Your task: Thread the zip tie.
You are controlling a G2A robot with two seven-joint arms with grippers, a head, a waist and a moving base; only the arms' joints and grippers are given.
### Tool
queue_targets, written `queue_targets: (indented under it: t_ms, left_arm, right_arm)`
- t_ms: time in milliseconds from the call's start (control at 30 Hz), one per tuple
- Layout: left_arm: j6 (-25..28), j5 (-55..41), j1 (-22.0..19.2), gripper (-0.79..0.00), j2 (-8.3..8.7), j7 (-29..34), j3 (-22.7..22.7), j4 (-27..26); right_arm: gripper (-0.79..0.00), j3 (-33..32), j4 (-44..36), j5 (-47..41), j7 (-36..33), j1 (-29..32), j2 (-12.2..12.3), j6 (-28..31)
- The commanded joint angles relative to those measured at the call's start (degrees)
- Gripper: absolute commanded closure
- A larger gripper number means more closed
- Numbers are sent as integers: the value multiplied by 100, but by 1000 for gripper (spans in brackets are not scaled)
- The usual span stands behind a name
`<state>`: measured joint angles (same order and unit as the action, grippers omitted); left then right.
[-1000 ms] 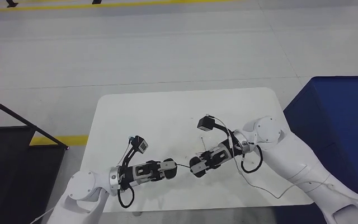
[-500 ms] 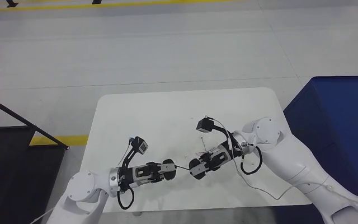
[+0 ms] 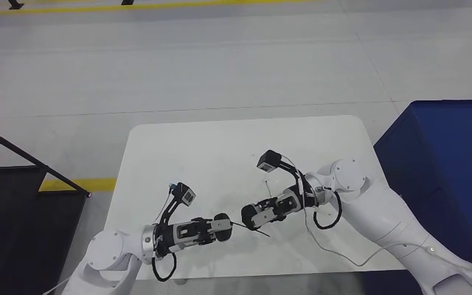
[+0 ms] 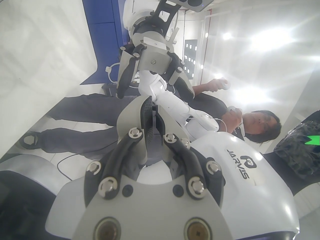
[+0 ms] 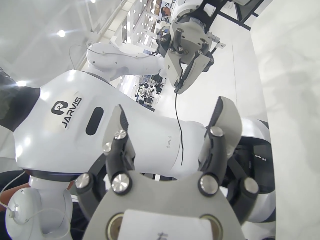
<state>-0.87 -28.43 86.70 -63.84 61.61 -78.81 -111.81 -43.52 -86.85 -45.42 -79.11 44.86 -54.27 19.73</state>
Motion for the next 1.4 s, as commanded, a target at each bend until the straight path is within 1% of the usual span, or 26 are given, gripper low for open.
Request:
queue_targets:
  t_ms: [0, 33, 67, 100, 167, 200, 233, 267, 400, 467, 533, 633, 700, 1033, 1067, 1100, 1233, 1300, 1333, 1367]
  left_arm:
    - [19, 7, 14, 0, 8, -15, -9, -15]
    - [34, 25, 19, 0, 13, -36, -14, -11]
    - [42, 26, 23, 0, 16, -41, -12, -1]
    - [44, 19, 19, 0, 20, -41, -15, 9]
    - [48, 14, 21, 0, 30, -34, -24, 9]
    - [50, 9, 30, 0, 35, -30, -29, 2]
    - [50, 8, 38, 0, 39, -26, -32, -6]
    - [40, 26, 43, 0, 45, -22, -33, -13]
    - [33, 36, 44, 0, 62, -13, -24, -34]
    - [31, 31, 40, 0, 70, -10, -17, -34]
    - [23, 28, 32, 0, 77, -13, -14, -32]
    - [36, 35, 30, 0, 88, -13, 3, -30]
    - [44, 24, 24, 0, 94, -30, 8, -22]
    - [55, -36, -23, 0, 126, -39, 23, 38]
    - [56, -44, -24, 0, 129, -37, 25, 41]
    - [66, -62, -25, 0, 132, -36, 21, 40]
    - [80, -81, -16, 0, 147, -34, 13, 38]
    - [82, -86, -14, 0, 154, -35, 12, 37]
    - [83, -89, -13, 0, 157, -36, 13, 36]
    - [85, -92, -12, 0, 160, -37, 13, 35]
  right_arm:
    - [-693, 19, 33, -26, -87, -23, -27, -36]
    - [-511, 32, 38, 16, -121, -43, -42, -35]
    - [-385, 37, 53, 61, -103, -54, -56, -28]
    - [-369, 41, 61, 84, -88, -54, -69, -29]
    - [-299, 42, 74, 80, -109, -55, -93, -39]
    - [-256, 35, 86, 100, -111, -61, -102, -42]
    - [-175, 28, 91, 102, -112, -59, -112, -43]
    - [-129, 20, 95, 102, -113, -55, -121, -37]
    - [-95, -12, 94, 152, -111, -42, -153, -28]
    - [-40, -29, 92, 161, -107, -32, -169, -31]
    - [-15, -42, 84, 199, -97, -19, -183, -30]
    - [-28, -55, 74, 237, -101, 3, -206, -40]
    - [0, -58, 73, 266, -95, 14, -222, -58]
    - [0, -91, 73, 371, -113, 39, -299, -106]
    - [-6, -93, 72, 387, -120, 40, -306, -115]
    - [-34, -96, 72, 400, -116, 42, -313, -124]
    - [-58, -104, 76, 462, -118, 42, -343, -160]
    - [-99, -107, 73, 477, -112, 46, -359, -169]
    - [-108, -108, 70, 489, -121, 46, -365, -175]
    - [-92, -114, 73, 494, -124, 47, -372, -179]
